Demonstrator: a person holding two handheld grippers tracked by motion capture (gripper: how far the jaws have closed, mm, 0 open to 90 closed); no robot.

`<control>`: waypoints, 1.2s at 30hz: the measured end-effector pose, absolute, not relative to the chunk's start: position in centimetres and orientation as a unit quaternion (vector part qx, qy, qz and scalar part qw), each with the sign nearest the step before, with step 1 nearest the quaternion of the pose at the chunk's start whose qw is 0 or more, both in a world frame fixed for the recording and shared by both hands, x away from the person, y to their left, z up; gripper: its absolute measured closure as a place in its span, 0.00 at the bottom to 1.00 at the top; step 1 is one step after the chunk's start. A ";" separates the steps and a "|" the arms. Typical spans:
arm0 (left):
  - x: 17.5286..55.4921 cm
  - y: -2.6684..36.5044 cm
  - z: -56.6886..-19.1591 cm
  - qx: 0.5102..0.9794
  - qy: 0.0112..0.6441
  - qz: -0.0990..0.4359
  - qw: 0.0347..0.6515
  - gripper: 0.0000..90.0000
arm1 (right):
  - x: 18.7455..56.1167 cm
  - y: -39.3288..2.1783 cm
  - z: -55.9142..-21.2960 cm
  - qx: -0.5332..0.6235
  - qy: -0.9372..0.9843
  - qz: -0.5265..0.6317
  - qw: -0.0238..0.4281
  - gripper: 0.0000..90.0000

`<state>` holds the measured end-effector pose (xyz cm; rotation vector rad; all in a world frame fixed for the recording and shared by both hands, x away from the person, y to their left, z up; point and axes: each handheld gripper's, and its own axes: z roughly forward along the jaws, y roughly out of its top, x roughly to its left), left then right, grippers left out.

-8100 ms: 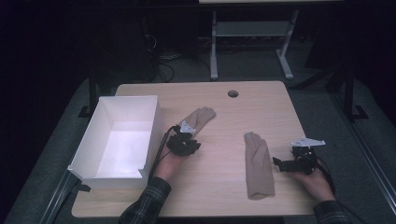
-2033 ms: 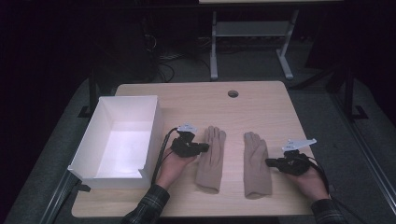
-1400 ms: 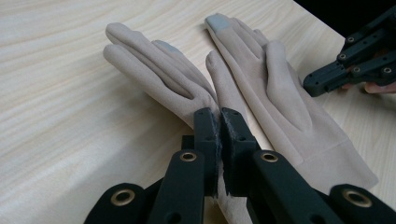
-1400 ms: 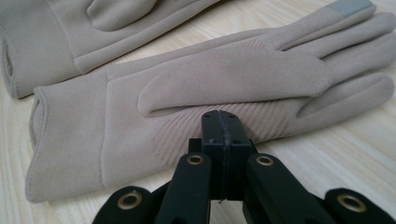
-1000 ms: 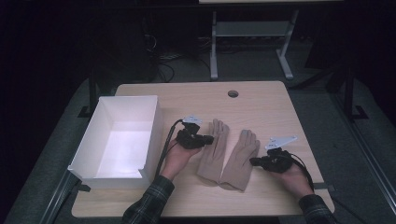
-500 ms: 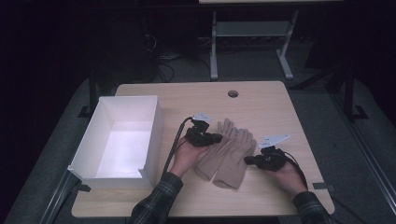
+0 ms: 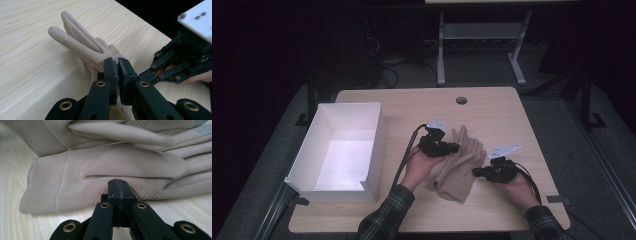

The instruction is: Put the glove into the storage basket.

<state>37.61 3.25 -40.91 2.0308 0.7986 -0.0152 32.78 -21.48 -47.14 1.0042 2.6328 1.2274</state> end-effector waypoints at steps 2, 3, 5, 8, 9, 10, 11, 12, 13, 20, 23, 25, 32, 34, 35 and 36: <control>37.5 2.8 -40.9 0.827 0.321 -0.008 0.462 0.95 | 32.8 -21.5 -47.2 0.327 0.856 0.399 0.032 1.00; 37.4 2.7 -41.0 0.827 0.320 -0.010 0.462 0.95 | 32.8 -21.5 -47.2 0.327 0.856 0.399 0.032 1.00; 37.4 2.3 -41.1 0.827 0.320 -0.013 0.462 0.95 | 32.8 -21.5 -47.2 0.328 0.856 0.399 0.032 1.00; 37.3 1.9 -41.4 0.829 0.318 -0.014 0.459 0.95 | 32.8 -21.5 -47.2 0.327 0.856 0.399 0.032 1.00; 37.2 1.7 -41.5 0.829 0.318 -0.016 0.460 0.95 | 32.8 -21.5 -47.2 0.328 0.856 0.399 0.032 1.00; 37.2 1.6 -41.7 0.832 0.315 -0.018 0.456 0.95 | 32.8 -21.5 -47.2 0.328 0.855 0.400 0.031 1.00; 37.2 1.4 -41.8 0.831 0.315 -0.019 0.458 0.95 | 32.8 -21.5 -47.2 0.328 0.855 0.400 0.031 1.00; 37.2 1.2 -42.0 0.832 0.316 -0.020 0.457 0.95 | 32.8 -21.5 -47.2 0.328 0.855 0.400 0.031 1.00; 37.1 1.1 -42.2 0.832 0.314 -0.023 0.456 0.95 | 32.7 -21.5 -47.2 0.329 0.855 0.399 0.031 1.00; 36.7 -0.5 -43.3 0.840 0.307 -0.032 0.447 0.94 | 32.7 -21.5 -47.2 0.328 0.855 0.400 0.030 1.00; 36.6 -1.1 -43.8 0.840 0.309 -0.034 0.444 0.92 | 32.7 -21.5 -47.2 0.328 0.856 0.399 0.031 1.00; 36.6 -1.4 -44.1 0.842 0.308 -0.036 0.441 0.92 | 32.7 -21.6 -47.2 0.326 0.857 0.398 0.032 1.00; 36.8 -1.8 -44.5 0.840 0.308 -0.036 0.445 0.84 | 32.4 -22.5 -46.8 0.330 0.857 0.395 0.033 0.94; 36.7 -1.9 -44.4 0.841 0.308 -0.036 0.444 0.80 | 32.3 -23.2 -46.6 0.333 0.854 0.398 0.035 0.90; 36.6 -2.0 -44.4 0.844 0.303 -0.038 0.441 0.81 | 32.3 -23.5 -46.5 0.335 0.852 0.400 0.041 0.89; 36.5 -2.0 -44.3 0.843 0.304 -0.040 0.441 0.83 | 32.2 -24.0 -46.3 0.339 0.849 0.403 0.044 0.86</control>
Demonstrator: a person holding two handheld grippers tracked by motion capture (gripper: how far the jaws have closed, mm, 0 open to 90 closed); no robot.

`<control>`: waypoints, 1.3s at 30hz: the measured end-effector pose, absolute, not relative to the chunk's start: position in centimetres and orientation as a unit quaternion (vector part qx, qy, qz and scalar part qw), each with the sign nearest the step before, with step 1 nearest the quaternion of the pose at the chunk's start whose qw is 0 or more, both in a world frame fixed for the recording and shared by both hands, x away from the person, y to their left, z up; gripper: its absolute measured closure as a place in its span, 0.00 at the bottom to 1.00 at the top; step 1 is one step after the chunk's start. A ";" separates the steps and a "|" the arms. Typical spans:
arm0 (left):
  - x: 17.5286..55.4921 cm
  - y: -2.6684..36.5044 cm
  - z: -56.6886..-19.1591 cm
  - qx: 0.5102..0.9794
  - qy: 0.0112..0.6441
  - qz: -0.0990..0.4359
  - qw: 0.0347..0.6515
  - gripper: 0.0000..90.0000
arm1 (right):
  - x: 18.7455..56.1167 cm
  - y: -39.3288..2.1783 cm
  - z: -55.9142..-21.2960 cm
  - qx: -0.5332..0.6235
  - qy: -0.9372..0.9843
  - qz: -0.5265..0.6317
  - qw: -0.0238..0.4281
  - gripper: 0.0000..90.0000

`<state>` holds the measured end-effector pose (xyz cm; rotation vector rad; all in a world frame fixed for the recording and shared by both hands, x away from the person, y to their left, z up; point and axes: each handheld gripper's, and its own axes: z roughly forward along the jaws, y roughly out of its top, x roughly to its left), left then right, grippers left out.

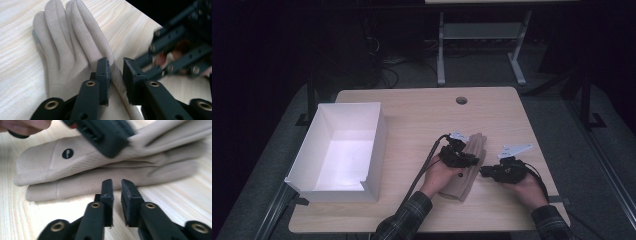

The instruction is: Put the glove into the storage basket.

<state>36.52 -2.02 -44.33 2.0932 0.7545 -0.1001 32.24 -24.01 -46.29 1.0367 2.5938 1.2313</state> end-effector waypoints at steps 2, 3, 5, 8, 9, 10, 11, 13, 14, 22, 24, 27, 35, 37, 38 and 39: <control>36.3 -2.1 -44.3 0.847 0.298 -0.041 0.438 0.90 | 32.2 -24.8 -46.1 0.348 0.842 0.409 0.052 0.80; 36.1 -2.1 -44.2 0.849 0.296 -0.041 0.437 0.91 | 32.2 -25.2 -45.9 0.352 0.839 0.412 0.058 0.78; 35.9 -2.1 -44.1 0.850 0.293 -0.043 0.436 0.93 | 32.1 -26.1 -45.8 0.363 0.831 0.415 0.065 0.72; 35.4 -2.0 -44.0 0.848 0.291 -0.050 0.439 0.93 | 32.1 -26.9 -45.8 0.377 0.825 0.413 0.080 0.63; 35.3 -2.0 -44.0 0.847 0.288 -0.053 0.444 0.91 | 32.2 -27.1 -45.8 0.382 0.823 0.411 0.085 0.61; 35.1 -1.9 -43.9 0.846 0.287 -0.054 0.446 0.86 | 32.3 -27.3 -45.9 0.385 0.822 0.410 0.086 0.59; 35.0 -2.0 -43.9 0.845 0.288 -0.053 0.448 0.82 | 32.3 -27.4 -46.0 0.389 0.821 0.408 0.088 0.56; 34.7 -2.0 -43.7 0.847 0.284 -0.052 0.446 0.84 | 32.4 -27.6 -46.1 0.393 0.821 0.405 0.090 0.56; 34.6 -2.0 -43.7 0.849 0.282 -0.054 0.443 0.91 | 32.5 -27.6 -46.1 0.396 0.820 0.403 0.090 0.55; 33.2 -2.6 -45.6 0.878 0.262 -0.053 0.397 0.99 | 32.6 -27.4 -46.5 0.402 0.823 0.388 0.104 0.50; 33.1 -2.5 -46.1 0.883 0.260 -0.051 0.387 0.99 | 32.6 -27.4 -46.6 0.406 0.822 0.383 0.109 0.46; 33.0 -2.1 -46.1 0.884 0.261 -0.051 0.385 0.99 | 32.7 -27.3 -46.7 0.407 0.822 0.377 0.127 0.41; 32.8 0.0 -45.8 0.889 0.261 -0.038 0.374 0.99 | 32.9 -27.0 -47.2 0.423 0.820 0.360 0.141 0.28; 32.7 0.6 -45.8 0.886 0.267 -0.037 0.377 0.99 | 32.9 -26.9 -47.4 0.422 0.822 0.354 0.147 0.26; 32.7 0.9 -45.8 0.887 0.266 -0.035 0.376 0.99 | 32.9 -26.7 -47.5 0.424 0.823 0.349 0.149 0.25; 32.7 1.2 -45.8 0.888 0.266 -0.034 0.374 0.99 | 33.0 -26.7 -47.6 0.422 0.825 0.346 0.150 0.24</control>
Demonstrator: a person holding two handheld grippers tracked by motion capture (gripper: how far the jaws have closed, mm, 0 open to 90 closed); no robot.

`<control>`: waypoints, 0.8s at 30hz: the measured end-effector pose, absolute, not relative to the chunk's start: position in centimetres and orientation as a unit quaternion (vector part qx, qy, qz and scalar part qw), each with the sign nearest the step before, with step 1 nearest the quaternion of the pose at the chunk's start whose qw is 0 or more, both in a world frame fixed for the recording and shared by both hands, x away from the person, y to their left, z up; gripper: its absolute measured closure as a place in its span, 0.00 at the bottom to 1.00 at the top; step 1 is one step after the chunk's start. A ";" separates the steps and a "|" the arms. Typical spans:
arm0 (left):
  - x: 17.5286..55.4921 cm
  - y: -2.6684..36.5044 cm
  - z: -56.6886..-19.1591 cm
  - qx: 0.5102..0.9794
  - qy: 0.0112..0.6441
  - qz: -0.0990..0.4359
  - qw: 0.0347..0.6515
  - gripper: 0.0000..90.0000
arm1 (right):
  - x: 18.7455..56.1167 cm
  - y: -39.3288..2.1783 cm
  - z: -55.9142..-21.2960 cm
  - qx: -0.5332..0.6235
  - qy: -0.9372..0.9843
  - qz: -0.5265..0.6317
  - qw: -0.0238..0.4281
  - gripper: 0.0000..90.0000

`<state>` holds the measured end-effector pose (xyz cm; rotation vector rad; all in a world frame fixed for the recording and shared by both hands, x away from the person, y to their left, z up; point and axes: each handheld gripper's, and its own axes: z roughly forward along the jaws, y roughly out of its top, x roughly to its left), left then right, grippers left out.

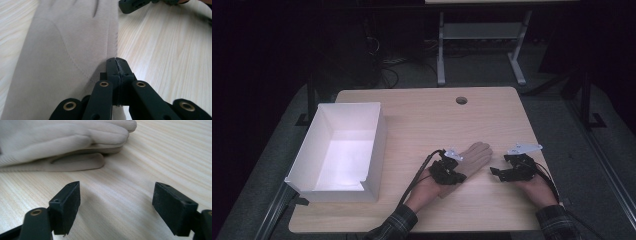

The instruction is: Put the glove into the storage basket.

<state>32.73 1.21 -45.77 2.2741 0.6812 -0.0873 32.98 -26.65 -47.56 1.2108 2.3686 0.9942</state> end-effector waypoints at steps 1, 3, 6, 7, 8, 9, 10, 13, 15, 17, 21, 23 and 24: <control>32.7 1.4 -45.8 0.887 0.268 -0.035 0.374 0.99 | 33.0 -26.6 -47.6 0.423 0.825 0.345 0.147 0.24; 32.7 2.2 -45.7 0.887 0.270 -0.033 0.373 0.99 | 33.0 -26.5 -47.7 0.420 0.827 0.343 0.149 0.23; 32.7 3.1 -45.7 0.885 0.273 -0.032 0.375 0.99 | 33.0 -26.5 -47.7 0.420 0.826 0.345 0.149 0.22; 32.7 3.3 -45.6 0.886 0.272 -0.033 0.375 0.99 | 33.0 -26.5 -47.8 0.418 0.826 0.347 0.150 0.20; 32.7 3.4 -45.5 0.887 0.269 -0.032 0.373 0.99 | 33.0 -26.4 -47.9 0.418 0.825 0.348 0.152 0.19; 32.7 3.5 -45.4 0.888 0.266 -0.029 0.375 0.98 | 32.9 -26.4 -47.9 0.418 0.825 0.350 0.151 0.17; 32.7 3.5 -45.3 0.887 0.265 -0.029 0.376 0.97 | 32.9 -26.3 -48.1 0.416 0.824 0.354 0.154 0.15; 32.9 3.5 -44.6 0.894 0.250 -0.017 0.371 0.90 | 32.8 -26.2 -48.2 0.416 0.820 0.359 0.157 0.14; 33.0 3.5 -44.2 0.895 0.244 -0.011 0.373 0.85 | 32.8 -26.2 -48.2 0.417 0.820 0.359 0.157 0.14; 33.3 3.6 -43.7 0.898 0.239 -0.001 0.370 0.78 | 32.8 -26.2 -48.2 0.416 0.820 0.359 0.157 0.14; 34.2 3.7 -42.7 0.901 0.224 0.017 0.371 0.63 | 32.8 -26.2 -48.2 0.416 0.821 0.359 0.157 0.14; 34.7 3.7 -42.5 0.901 0.218 0.024 0.374 0.54 | 32.8 -26.2 -48.2 0.416 0.820 0.359 0.156 0.14; 35.1 3.6 -42.5 0.904 0.209 0.030 0.371 0.50 | 32.8 -26.2 -48.2 0.416 0.820 0.359 0.157 0.14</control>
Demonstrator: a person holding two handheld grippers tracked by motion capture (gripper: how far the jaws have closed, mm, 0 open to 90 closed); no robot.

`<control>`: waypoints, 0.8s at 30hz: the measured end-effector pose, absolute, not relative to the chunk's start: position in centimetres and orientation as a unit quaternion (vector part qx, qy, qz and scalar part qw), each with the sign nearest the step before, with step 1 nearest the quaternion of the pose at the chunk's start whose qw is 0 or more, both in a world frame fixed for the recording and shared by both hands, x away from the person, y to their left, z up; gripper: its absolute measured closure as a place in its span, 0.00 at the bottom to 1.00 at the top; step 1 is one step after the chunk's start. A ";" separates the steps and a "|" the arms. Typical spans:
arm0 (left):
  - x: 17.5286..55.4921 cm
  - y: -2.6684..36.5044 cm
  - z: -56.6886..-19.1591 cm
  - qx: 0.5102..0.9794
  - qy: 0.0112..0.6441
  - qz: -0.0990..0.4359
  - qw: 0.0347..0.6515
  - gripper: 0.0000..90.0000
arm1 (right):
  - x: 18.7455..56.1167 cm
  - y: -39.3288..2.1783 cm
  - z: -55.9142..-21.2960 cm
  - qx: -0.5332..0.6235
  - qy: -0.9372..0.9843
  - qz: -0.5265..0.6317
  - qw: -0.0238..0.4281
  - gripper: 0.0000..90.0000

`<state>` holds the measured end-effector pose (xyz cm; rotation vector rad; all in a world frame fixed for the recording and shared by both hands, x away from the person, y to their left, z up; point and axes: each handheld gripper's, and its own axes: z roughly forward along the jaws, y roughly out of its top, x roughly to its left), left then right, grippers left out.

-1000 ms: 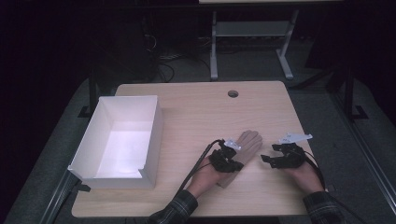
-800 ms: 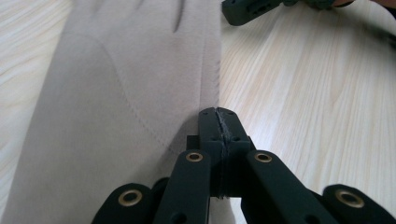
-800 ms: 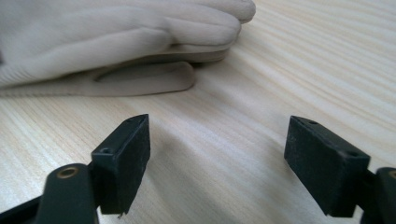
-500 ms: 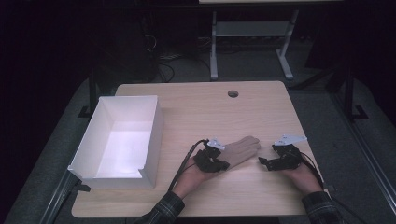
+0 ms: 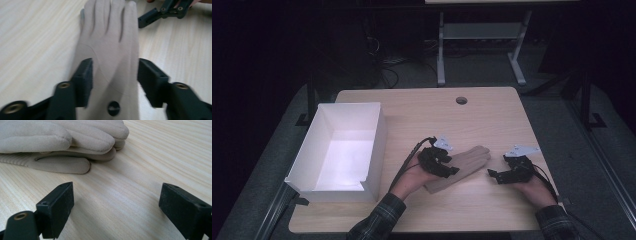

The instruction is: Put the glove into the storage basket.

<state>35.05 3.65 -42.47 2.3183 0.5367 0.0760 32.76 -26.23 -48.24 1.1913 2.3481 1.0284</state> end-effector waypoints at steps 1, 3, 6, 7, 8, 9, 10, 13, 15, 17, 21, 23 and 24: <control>35.3 3.6 -42.5 0.904 0.210 0.032 0.371 0.47 | 32.8 -26.2 -48.2 0.417 0.820 0.359 0.157 0.14; 35.9 3.5 -42.9 0.909 0.204 0.032 0.362 0.41 | 32.8 -26.2 -48.2 0.416 0.820 0.359 0.157 0.14; 36.5 3.1 -43.7 0.911 0.201 0.029 0.360 0.27 | 32.8 -26.2 -48.2 0.416 0.820 0.360 0.157 0.14; 36.7 3.0 -43.9 0.913 0.197 0.028 0.357 0.25 | 32.8 -26.2 -48.2 0.416 0.820 0.360 0.157 0.14; 36.7 2.8 -44.1 0.912 0.196 0.028 0.358 0.23 | 32.8 -26.2 -48.2 0.416 0.820 0.359 0.157 0.14; 36.8 2.7 -44.3 0.912 0.196 0.029 0.358 0.20 | 32.8 -26.2 -48.2 0.416 0.820 0.360 0.157 0.14; 36.9 2.6 -44.4 0.915 0.192 0.031 0.353 0.19 | 32.8 -26.2 -48.2 0.416 0.820 0.360 0.157 0.14; 36.9 2.2 -45.0 0.915 0.197 0.025 0.351 0.16 | 32.8 -26.2 -48.2 0.416 0.820 0.360 0.157 0.14; 36.7 1.9 -45.3 0.918 0.192 0.021 0.346 0.15 | 32.8 -26.2 -48.2 0.416 0.820 0.360 0.157 0.14; 36.6 1.6 -45.5 0.922 0.187 0.024 0.337 0.15 | 32.8 -26.2 -48.3 0.416 0.820 0.360 0.157 0.14; 36.4 1.3 -46.0 0.930 0.178 0.033 0.320 0.15 | 32.8 -26.2 -48.2 0.416 0.820 0.360 0.157 0.14; 36.3 1.2 -46.2 0.928 0.184 0.034 0.323 0.15 | 32.7 -26.2 -48.2 0.416 0.820 0.360 0.157 0.14; 36.3 1.2 -46.2 0.927 0.185 0.033 0.324 0.15 | 32.7 -26.2 -48.2 0.416 0.820 0.360 0.157 0.14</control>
